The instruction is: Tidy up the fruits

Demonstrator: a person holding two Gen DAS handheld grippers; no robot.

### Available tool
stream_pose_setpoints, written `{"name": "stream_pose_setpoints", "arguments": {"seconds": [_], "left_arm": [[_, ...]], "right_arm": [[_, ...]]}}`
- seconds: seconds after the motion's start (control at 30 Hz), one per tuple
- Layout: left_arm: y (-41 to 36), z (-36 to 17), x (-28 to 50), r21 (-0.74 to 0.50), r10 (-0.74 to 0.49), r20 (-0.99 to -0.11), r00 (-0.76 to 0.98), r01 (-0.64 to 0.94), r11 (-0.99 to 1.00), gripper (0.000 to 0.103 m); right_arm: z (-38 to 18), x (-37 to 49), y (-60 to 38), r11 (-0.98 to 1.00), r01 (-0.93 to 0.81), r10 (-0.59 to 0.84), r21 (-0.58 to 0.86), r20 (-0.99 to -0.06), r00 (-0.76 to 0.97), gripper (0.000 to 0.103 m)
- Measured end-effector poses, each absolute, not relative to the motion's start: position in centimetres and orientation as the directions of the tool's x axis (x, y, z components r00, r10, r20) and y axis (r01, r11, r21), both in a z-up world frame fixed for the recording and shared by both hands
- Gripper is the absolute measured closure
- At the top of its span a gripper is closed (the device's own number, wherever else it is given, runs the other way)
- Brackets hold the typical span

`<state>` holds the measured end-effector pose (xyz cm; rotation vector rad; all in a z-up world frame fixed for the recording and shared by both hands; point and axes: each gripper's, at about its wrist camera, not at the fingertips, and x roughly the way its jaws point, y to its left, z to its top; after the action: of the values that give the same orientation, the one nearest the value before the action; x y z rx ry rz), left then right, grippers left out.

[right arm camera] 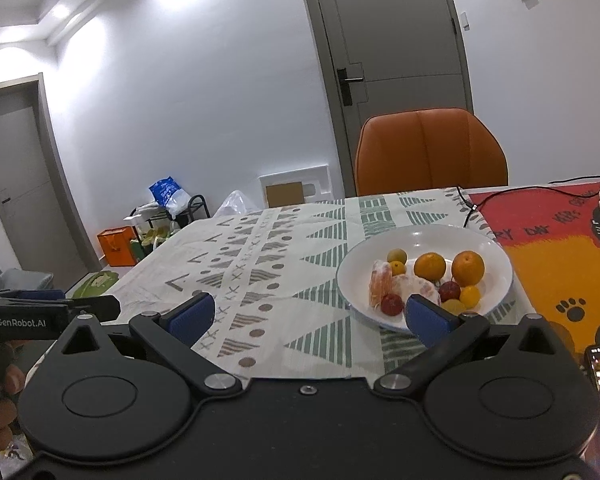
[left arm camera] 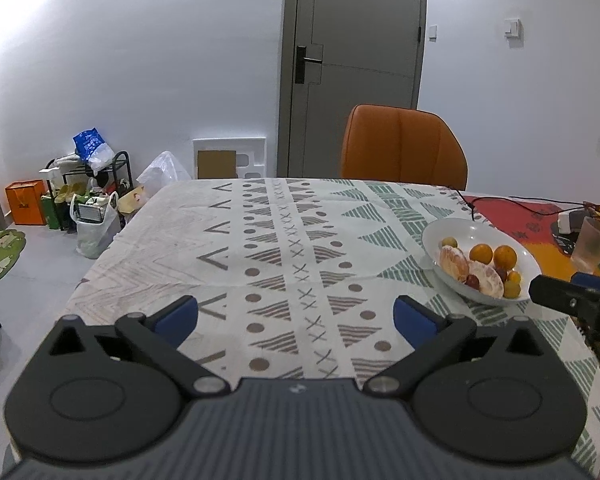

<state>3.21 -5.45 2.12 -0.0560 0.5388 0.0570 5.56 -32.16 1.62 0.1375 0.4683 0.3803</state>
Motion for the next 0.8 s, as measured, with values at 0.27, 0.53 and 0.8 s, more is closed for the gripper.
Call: {"name": "stream_pose_setpoints", "arguments": {"seconds": [0.27,0.53,0.8], "left_arm": [[-4.4,1.7,1.5,-0.047,0.050,-0.518,0.854,-0.087,0.995,0.000],[-3.6,1.6,1.0,-0.057,0.049,-0.528,0.848,-0.092,0.994,0.000],[-3.3,1.1,1.0,-0.054,0.052,-0.538,0.842,-0.096,0.994,0.000]], "right_arm": [[1.7,4.1,-31.5,0.923,-0.333,0.385,0.193,-0.420,0.822,0.000],[1.4,3.5,-31.2,0.924,-0.331,0.382,0.192,-0.430,0.818,0.000],[1.2,3.6,-31.0,0.924,-0.331,0.383,0.193,-0.436,0.815,0.000]]}}
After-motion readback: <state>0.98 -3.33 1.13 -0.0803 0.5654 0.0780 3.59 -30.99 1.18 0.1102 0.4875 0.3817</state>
